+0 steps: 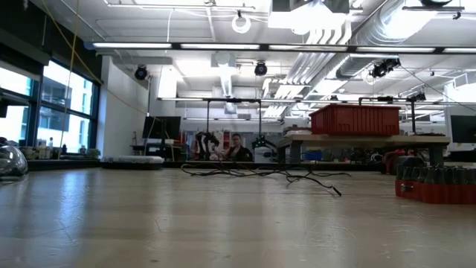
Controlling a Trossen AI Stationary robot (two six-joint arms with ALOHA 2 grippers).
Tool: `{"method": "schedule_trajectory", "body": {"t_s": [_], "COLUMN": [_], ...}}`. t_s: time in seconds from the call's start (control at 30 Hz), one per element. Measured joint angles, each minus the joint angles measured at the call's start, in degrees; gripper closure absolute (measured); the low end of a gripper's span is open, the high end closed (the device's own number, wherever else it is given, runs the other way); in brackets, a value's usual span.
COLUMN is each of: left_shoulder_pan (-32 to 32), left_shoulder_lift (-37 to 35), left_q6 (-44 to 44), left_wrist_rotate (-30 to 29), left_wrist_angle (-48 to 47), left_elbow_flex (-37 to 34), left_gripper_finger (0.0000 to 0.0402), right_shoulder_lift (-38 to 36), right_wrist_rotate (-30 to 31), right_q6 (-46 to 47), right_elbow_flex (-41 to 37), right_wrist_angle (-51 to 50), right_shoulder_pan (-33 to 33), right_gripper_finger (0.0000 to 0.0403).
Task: Coil cords
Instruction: Uncoil the black wire from the spool
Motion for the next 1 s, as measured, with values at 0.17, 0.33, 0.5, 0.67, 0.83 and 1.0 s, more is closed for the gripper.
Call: {"method": "schedule_trajectory", "body": {"t_s": [0.17, 0.33, 0.5, 0.67, 0.83, 1.0], "left_shoulder_pan": [-2.3, -8.1, -12.9, -17.3, -20.6, -21.8], "left_shoulder_lift": [2.8, 4.9, 5.3, 4.9, 4.2, 4.7], "left_q6": [-12.7, -15.7, -16.2, -16.2, -13.9, -12.6], "left_wrist_rotate": [13.3, 18.4, 19.9, 20.2, 18.5, 16.7], "left_wrist_angle": [5.0, 5.0, 8.1, 8.0, 7.5, 7.4], "left_elbow_flex": [0.0, -0.1, -0.1, -0.1, 0.0, 0.0], "left_gripper_finger": [0.0401, 0.0401, 0.0401, 0.0401, 0.0401, 0.0401], "right_shoulder_lift": [6.9, 12.7, 14.9, 14.6, 12.9, 12.4], "right_wrist_rotate": [0.0, -0.3, -0.9, -0.9, -0.4, -0.6], "right_q6": [-3.1, -3.8, -3.8, -3.2, -3.0, -0.6], "right_elbow_flex": [0.0, 0.0, -0.1, -0.1, -0.1, 0.0], "right_wrist_angle": [4.7, 8.8, 9.5, 9.2, 8.4, 8.4], "right_shoulder_pan": [2.1, 0.5, -3.9, -10.3, -17.4, -22.8], "right_gripper_finger": [0.0403, 0.0403, 0.0403, 0.0403, 0.0403, 0.0403]}}
